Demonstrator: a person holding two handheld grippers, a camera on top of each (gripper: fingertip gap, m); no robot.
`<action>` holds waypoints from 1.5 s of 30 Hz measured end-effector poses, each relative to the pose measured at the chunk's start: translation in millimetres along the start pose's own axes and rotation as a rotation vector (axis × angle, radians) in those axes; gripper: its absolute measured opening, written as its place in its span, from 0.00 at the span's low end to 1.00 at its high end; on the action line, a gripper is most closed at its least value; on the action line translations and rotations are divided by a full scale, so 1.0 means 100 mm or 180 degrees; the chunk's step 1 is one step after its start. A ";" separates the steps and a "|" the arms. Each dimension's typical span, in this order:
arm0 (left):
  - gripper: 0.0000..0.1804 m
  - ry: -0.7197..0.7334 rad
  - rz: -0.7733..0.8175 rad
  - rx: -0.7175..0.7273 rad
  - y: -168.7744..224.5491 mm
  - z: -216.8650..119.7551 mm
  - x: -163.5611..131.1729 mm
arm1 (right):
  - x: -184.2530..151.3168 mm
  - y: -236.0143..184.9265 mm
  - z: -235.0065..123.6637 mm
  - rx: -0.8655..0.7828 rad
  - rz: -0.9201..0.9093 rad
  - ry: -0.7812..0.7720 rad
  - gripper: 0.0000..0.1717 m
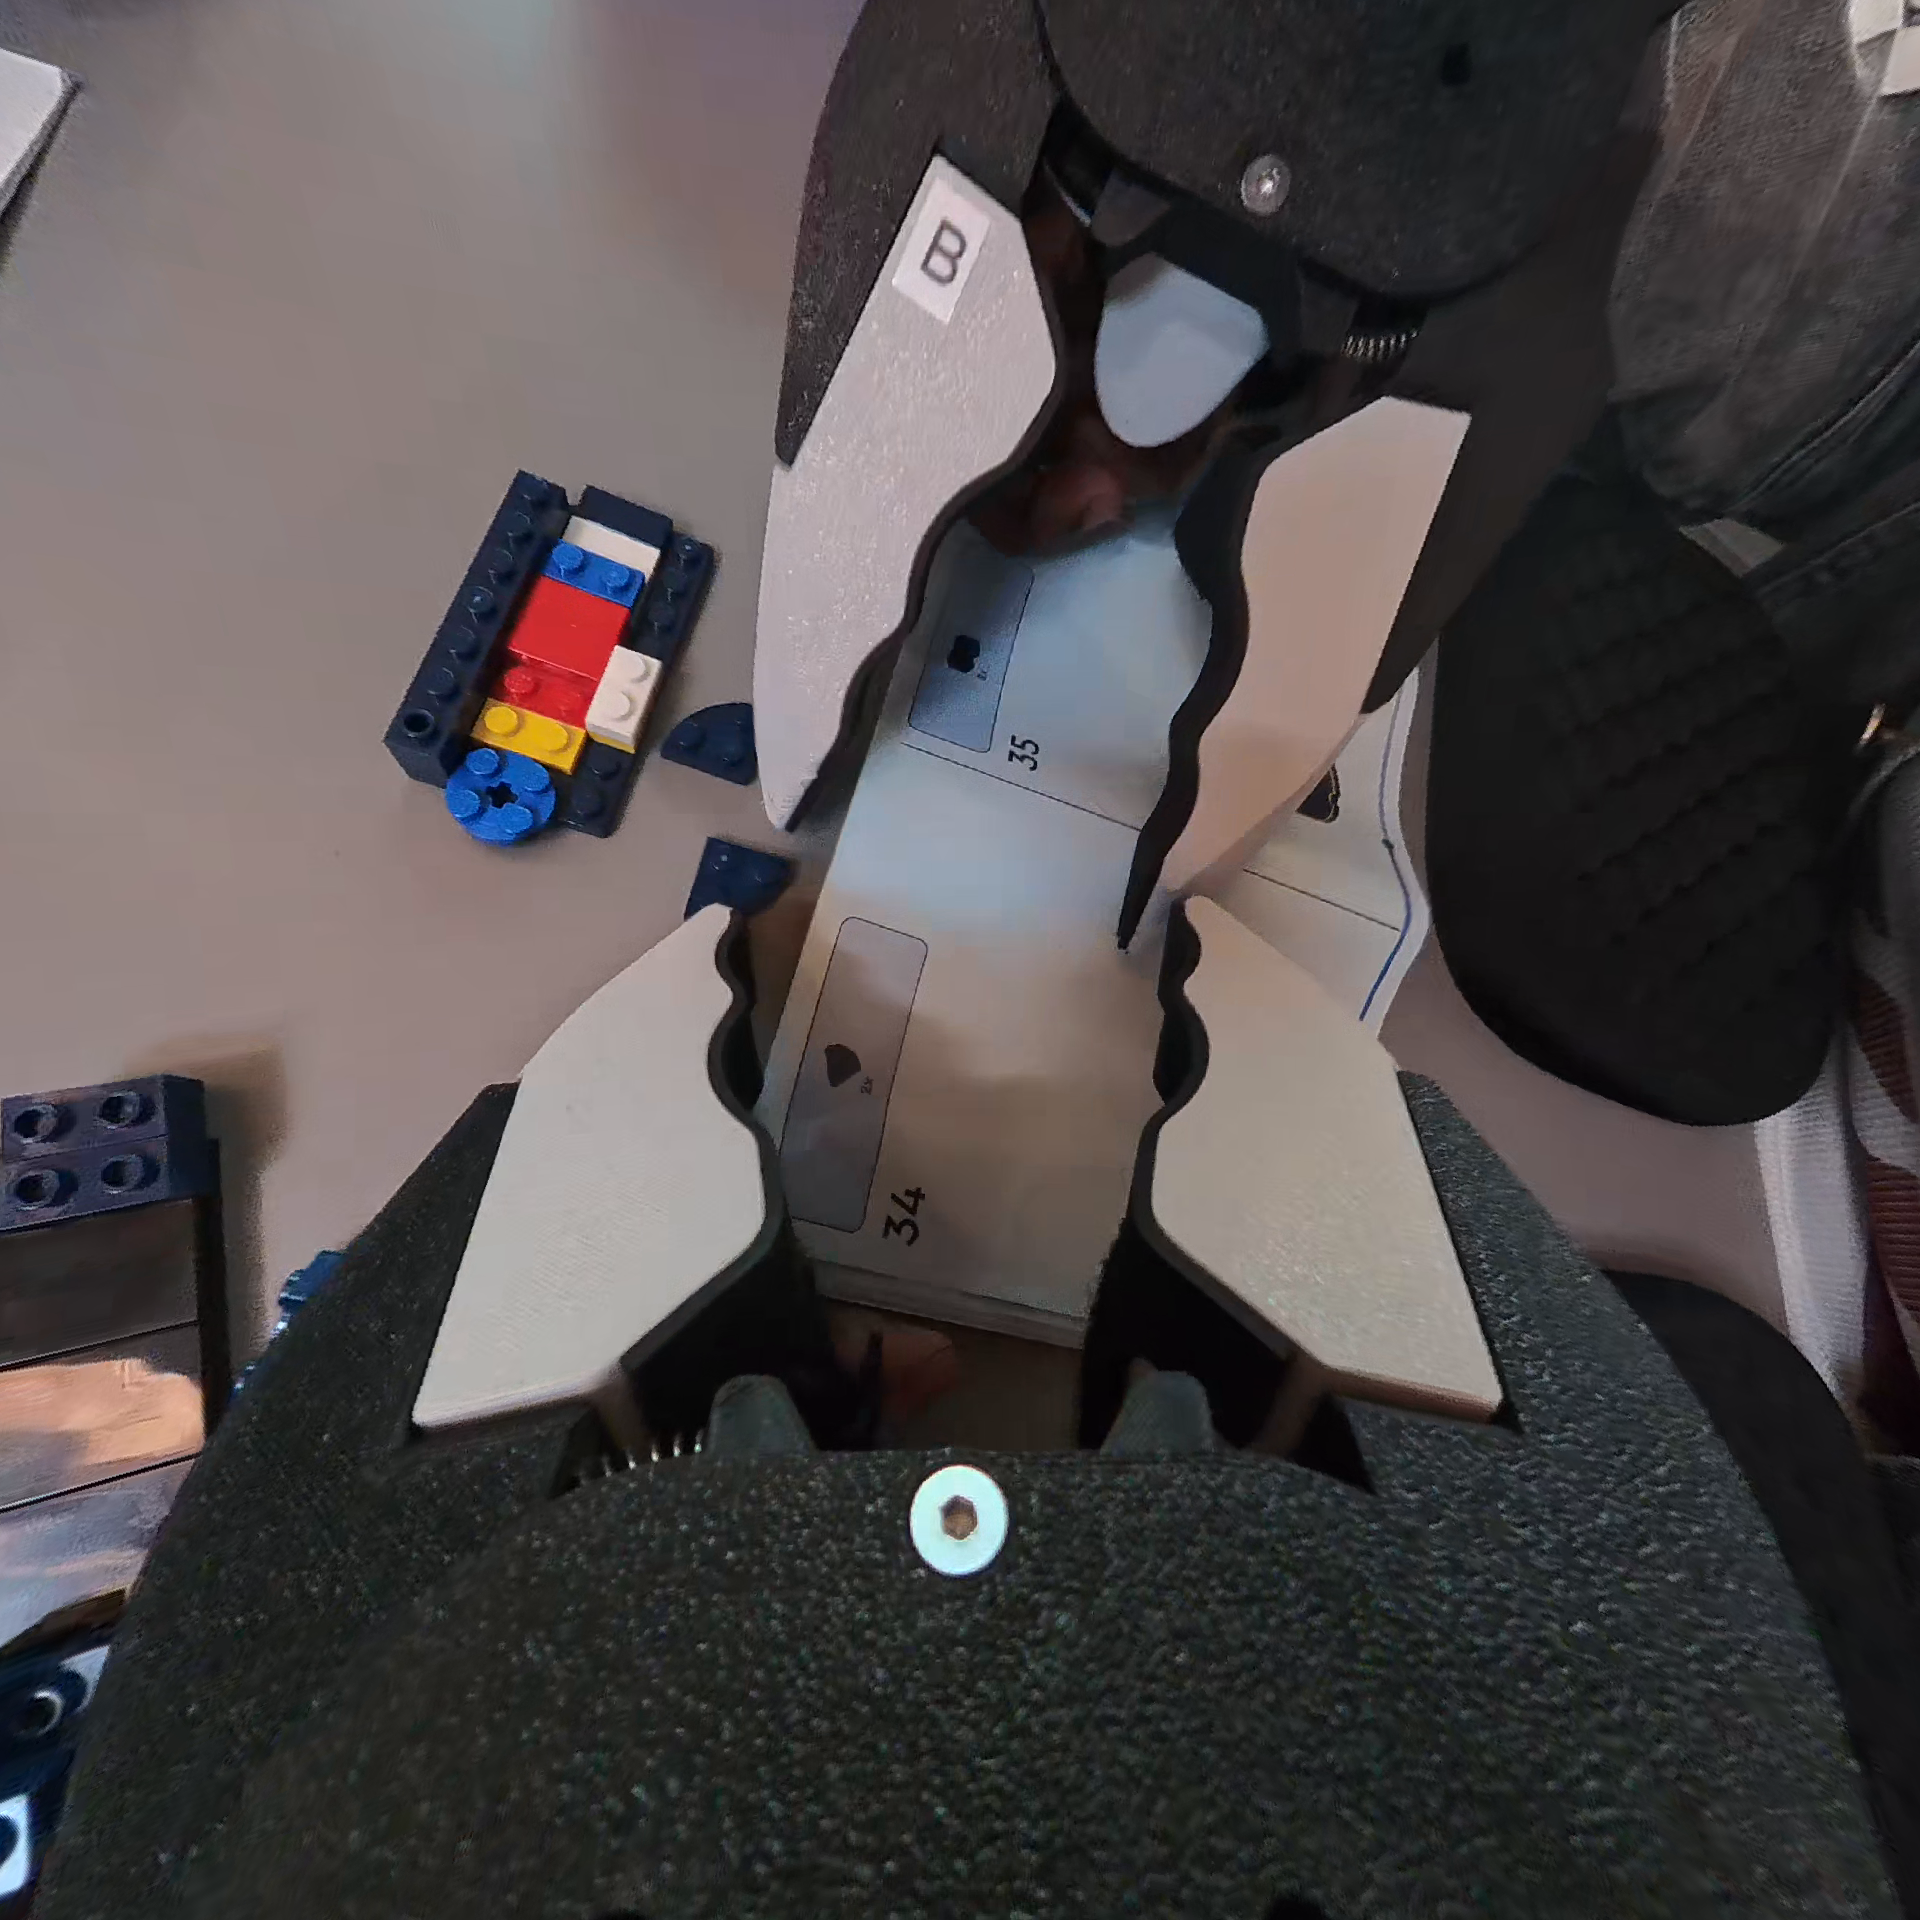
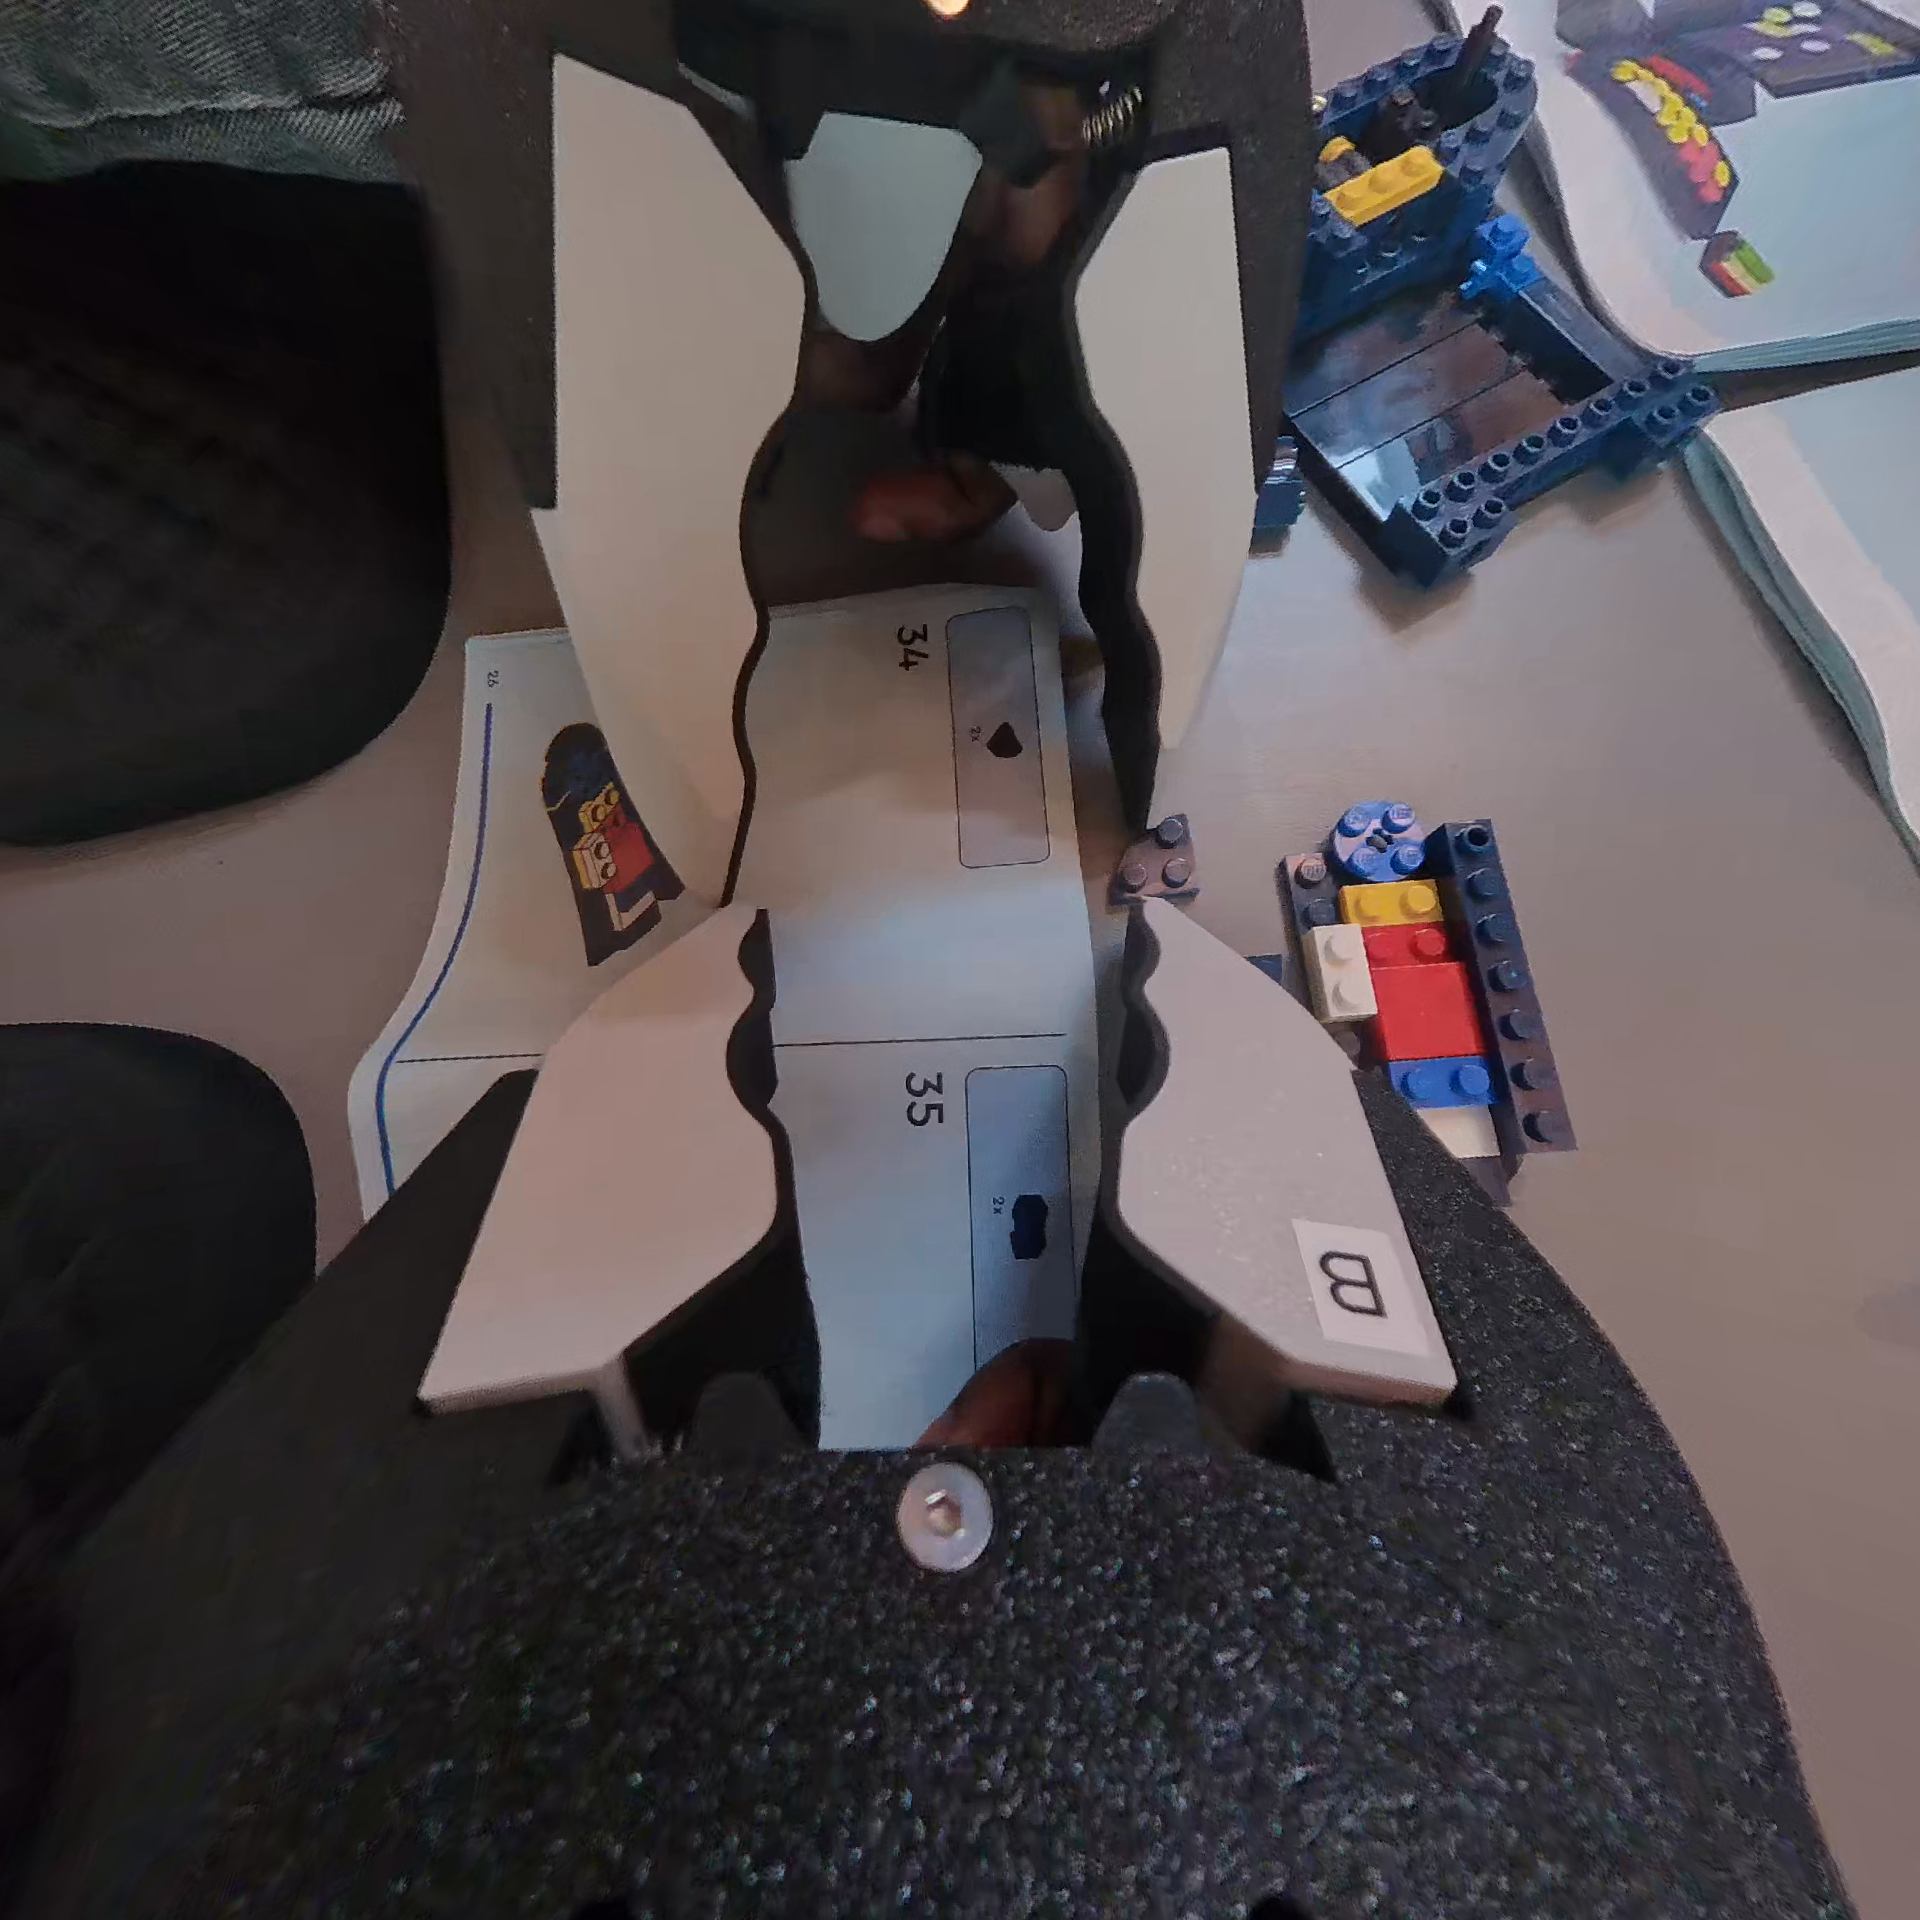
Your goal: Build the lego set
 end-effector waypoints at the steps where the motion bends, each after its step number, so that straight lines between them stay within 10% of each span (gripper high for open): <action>1: 0.42 -0.0017 -0.0008 0.0009 -0.02 0.00 0.00 | 0.00 0.00 0.01 0.0001 0.0005 -0.0016 0.37; 45: 0.42 -0.0106 0.0210 0.0177 0.02 0.03 0.02 | -0.01 0.37 -0.07 0.0821 -0.0846 -0.0657 0.45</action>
Point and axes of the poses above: each gripper's, where its closed fingertips meet, z out along the fingers, x out of its top, y = z × x across the jaws, the point moved 7 cm from there along -z, back along the fingers, and after that the axes turned 10 degrees about y, right-handed, at the moved point
